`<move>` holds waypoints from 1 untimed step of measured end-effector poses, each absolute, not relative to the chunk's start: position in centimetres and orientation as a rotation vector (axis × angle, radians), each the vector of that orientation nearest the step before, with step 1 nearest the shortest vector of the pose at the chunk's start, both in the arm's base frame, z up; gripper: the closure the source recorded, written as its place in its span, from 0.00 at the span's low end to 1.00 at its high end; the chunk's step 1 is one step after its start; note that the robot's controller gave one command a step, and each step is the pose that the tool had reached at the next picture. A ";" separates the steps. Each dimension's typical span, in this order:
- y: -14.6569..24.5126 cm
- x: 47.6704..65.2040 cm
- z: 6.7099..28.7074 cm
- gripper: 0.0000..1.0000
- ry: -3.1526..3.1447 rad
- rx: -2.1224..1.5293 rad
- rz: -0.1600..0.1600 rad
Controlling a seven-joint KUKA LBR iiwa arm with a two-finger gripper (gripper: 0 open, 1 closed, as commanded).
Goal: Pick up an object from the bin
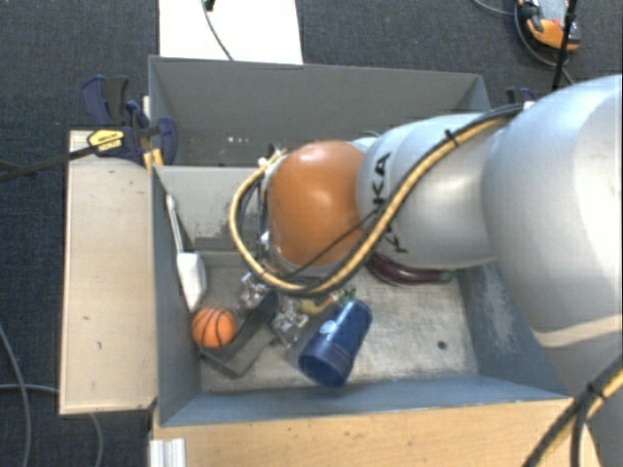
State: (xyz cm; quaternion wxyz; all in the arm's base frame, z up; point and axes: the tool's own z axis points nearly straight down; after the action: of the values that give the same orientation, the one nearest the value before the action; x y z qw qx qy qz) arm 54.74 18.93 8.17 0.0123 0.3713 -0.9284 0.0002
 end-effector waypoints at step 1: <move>18.8 54.7 9.8 1.00 -2.907 1.161 0.001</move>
Offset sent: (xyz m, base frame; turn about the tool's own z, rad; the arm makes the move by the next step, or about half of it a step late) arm 0.0000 0.0001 0.0809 0.0001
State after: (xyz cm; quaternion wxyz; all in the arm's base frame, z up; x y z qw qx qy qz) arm 54.74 18.78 9.83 0.0057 0.3709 -0.9286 0.0003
